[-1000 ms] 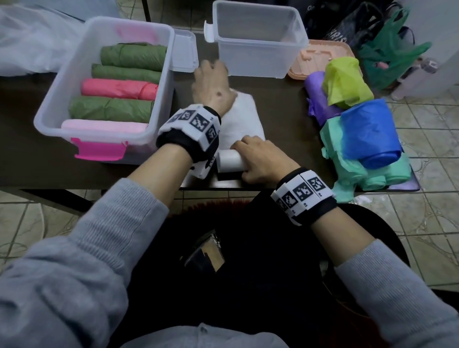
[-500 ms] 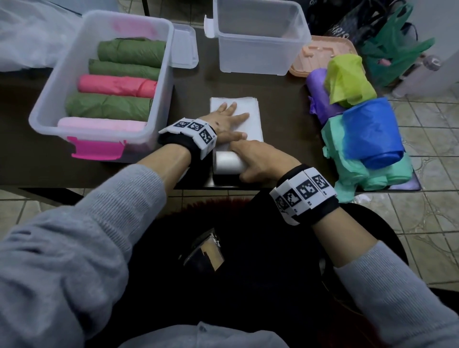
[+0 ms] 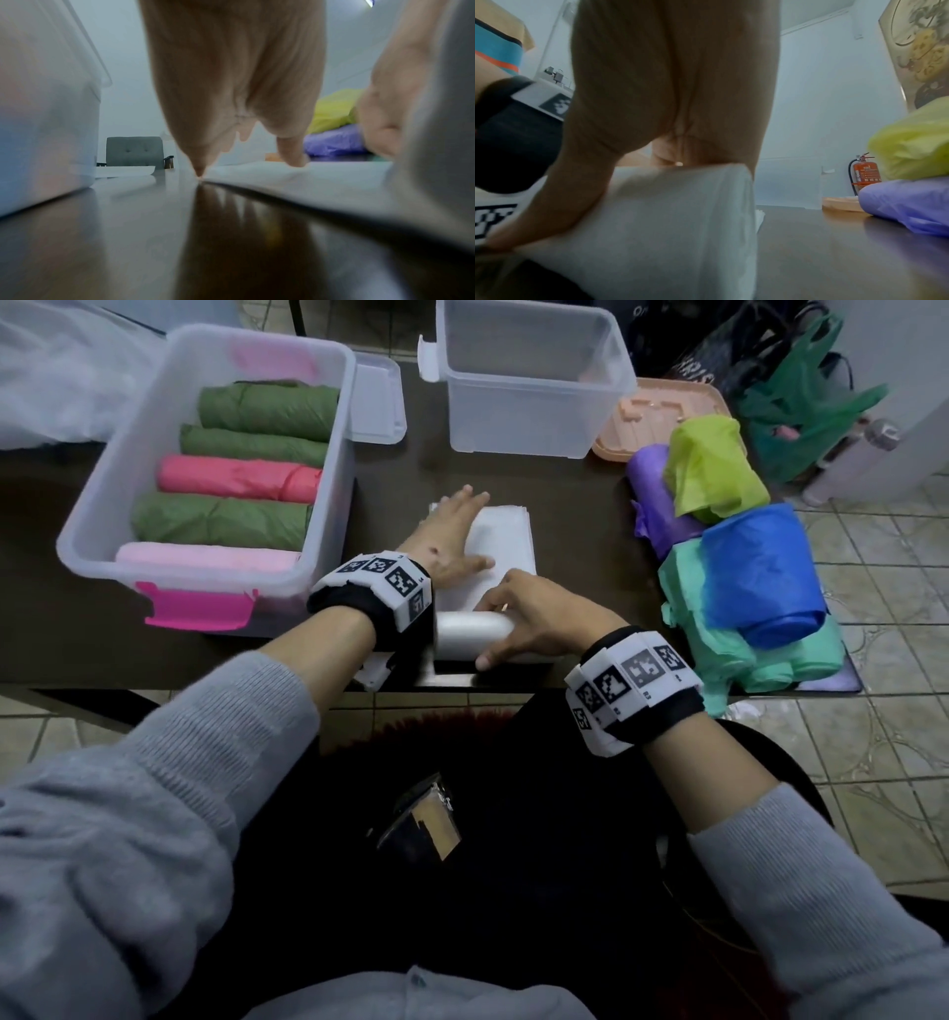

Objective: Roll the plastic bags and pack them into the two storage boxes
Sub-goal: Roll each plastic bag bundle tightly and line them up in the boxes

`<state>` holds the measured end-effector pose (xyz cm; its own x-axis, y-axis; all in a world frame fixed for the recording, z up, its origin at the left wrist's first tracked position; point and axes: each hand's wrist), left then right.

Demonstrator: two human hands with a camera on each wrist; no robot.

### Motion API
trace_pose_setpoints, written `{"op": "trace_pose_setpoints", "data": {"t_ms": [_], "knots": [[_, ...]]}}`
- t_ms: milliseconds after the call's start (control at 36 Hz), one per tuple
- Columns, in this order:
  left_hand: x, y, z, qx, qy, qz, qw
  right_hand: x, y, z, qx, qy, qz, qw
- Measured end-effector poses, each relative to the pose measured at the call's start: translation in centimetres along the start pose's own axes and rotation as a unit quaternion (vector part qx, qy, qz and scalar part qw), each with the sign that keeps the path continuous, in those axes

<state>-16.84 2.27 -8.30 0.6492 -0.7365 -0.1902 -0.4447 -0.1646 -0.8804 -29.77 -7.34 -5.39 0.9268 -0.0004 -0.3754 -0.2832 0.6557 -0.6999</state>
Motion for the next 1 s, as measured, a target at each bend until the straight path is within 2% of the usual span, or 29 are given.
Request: {"op": "trace_pose_setpoints", "data": {"t_ms": [83,139,167,278,389,500,583,639,722,889,1000], "knots": [[-1.0,-0.4,-1.0,-0.029,-0.033,-0.123,0.991,0.4,-0.5,-0.1,0.002,0.003,0.023,1.000],[-2.1,-0.8,-1.9,-0.066,-0.053,-0.162,0.983,0.6,-0.7,-0.4,0.002,0.006,0.018,1.000],[-2.6,-0.9,-2.2,-0.089,-0.066,-0.161,0.981,0.7,-0.8,-0.6,0.012,0.012,0.009,1.000],[-4.9,-1.1,-2.7,-0.118,-0.069,-0.124,0.983,1.0,-1.0,-1.2,0.047,0.031,-0.035,0.998],[-6.8,-1.3,-2.3,-0.061,-0.050,-0.078,0.994,1.2,-1.0,-1.5,0.042,0.034,-0.051,0.997],[-7.8,-1.3,-2.3,-0.010,-0.031,-0.020,0.999,1.2,-1.1,-1.4,-0.028,0.023,-0.071,0.997],[-7.7,-1.1,-2.1,0.029,-0.018,0.025,0.999,1.0,-1.1,-1.3,-0.020,-0.014,-0.092,0.995],[-7.5,-0.9,-1.9,0.037,-0.015,0.033,0.999,0.8,-0.9,-1.4,-0.010,-0.040,-0.132,0.990],[-7.0,-0.6,-1.8,0.046,-0.015,0.028,0.998,0.5,-0.4,-1.1,-0.055,-0.056,-0.164,0.983],[-6.5,-0.9,-2.0,0.060,-0.009,0.037,0.997,-1.1,0.5,-0.4,-0.141,-0.012,-0.099,0.985],[-6.2,-1.6,-2.2,0.065,-0.012,0.054,0.996,-1.8,1.9,-0.4,-0.163,-0.004,-0.126,0.978]]}}
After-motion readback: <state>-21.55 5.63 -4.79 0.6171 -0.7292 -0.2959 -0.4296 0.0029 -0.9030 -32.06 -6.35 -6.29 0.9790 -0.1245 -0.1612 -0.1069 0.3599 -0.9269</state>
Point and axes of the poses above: each hand's wrist, its own x-axis towards the middle knuckle, its own y-axis out of the palm, z = x × y, and after that the axes turned 9 degrees about x, right-handed
